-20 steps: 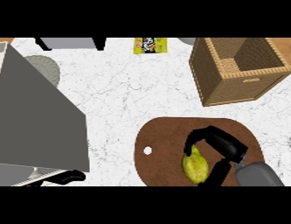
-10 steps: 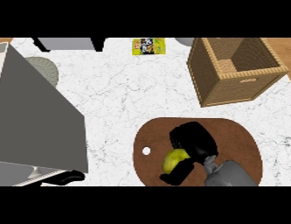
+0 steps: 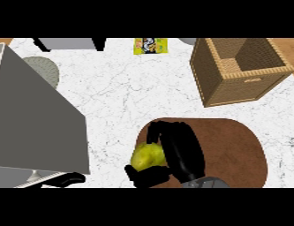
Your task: Pick the pear from the cutting board and place it in the basket
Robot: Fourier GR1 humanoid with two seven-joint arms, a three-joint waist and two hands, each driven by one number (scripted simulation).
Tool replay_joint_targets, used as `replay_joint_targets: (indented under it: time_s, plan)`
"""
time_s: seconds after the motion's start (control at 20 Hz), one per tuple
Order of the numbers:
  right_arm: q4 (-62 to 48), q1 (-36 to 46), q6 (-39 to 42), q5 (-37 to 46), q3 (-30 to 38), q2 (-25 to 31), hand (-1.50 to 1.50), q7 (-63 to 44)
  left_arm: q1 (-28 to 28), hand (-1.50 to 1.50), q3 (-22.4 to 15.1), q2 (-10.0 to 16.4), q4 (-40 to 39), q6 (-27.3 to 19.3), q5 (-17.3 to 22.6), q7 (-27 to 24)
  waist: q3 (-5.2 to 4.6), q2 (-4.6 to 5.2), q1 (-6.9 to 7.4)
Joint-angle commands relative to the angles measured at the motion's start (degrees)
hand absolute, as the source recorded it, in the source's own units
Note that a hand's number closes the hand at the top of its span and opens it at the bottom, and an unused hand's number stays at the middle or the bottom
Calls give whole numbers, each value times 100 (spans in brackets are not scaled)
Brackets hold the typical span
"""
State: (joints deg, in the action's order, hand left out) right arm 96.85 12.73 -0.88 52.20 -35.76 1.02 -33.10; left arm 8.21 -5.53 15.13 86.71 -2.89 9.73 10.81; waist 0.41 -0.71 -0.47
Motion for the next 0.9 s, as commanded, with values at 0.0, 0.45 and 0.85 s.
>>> replay_joint_targets:
  time_s: [0.0,0.45,0.85]
  plan:
    - [1125,227,-869,-512,64,-97,150,-517,128,0,106,88,-415,-89,-28,342,-35,44,-2]
    - [2292,1703,257,-244,1395,-41,150,-2269,224,0,175,206,-365,87,59,350,-48,55,31]
    - [1859,3268,802,-752,2974,246,150,-2865,-14,0,98,99,-590,-42,-148,353,-47,79,48]
